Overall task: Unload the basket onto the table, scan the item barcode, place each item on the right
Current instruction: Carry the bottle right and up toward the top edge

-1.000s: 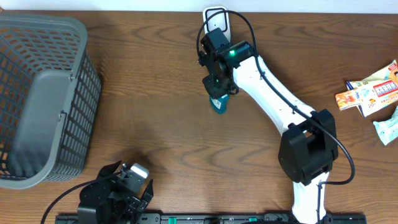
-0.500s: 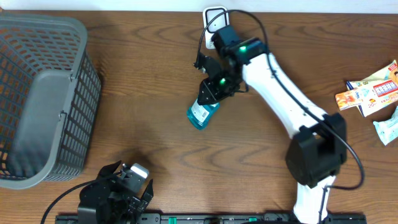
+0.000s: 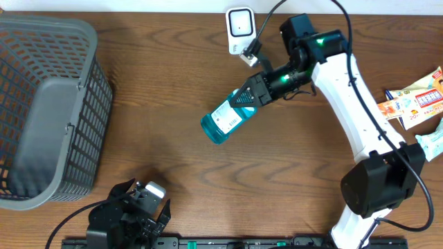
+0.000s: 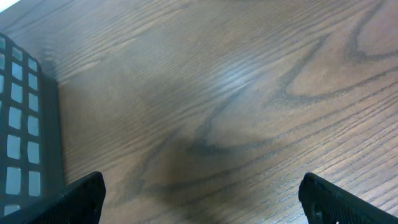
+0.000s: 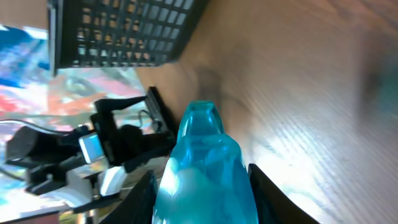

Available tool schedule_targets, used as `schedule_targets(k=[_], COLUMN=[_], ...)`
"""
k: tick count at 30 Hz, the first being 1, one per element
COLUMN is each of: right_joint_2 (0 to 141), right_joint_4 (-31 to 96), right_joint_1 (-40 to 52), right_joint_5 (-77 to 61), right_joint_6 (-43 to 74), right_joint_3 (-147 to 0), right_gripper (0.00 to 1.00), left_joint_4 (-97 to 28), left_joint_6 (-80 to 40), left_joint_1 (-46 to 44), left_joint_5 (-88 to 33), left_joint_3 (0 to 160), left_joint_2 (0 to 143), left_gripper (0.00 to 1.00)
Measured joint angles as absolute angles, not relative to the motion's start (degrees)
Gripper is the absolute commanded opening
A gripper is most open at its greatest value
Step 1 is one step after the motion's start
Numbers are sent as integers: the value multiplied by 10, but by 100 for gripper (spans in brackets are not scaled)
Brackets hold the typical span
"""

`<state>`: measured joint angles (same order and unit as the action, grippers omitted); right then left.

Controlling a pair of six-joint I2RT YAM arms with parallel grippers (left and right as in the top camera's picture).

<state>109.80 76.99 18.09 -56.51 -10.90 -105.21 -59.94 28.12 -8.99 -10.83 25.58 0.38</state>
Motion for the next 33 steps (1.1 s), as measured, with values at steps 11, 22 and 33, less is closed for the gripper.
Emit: schedule_targets(k=[11, 22, 33], right_joint_2=[1098, 1098, 1098], right_joint_4=[775, 737, 581], right_joint_1=[176, 176, 183], right_joint_5=[-448, -64, 168], right_joint_6=[-111, 95, 188], right_joint_3=[-1052, -1052, -1052], right_gripper=[1, 2, 1], left_joint_4=[-599, -599, -599], left_joint_6=[281, 281, 281], left_joint_1=[-90, -90, -90], left_joint_5=[-108, -108, -108], left_joint_3=[256, 256, 256], left_joint_2=[4, 4, 4], left_gripper=[99, 99, 99])
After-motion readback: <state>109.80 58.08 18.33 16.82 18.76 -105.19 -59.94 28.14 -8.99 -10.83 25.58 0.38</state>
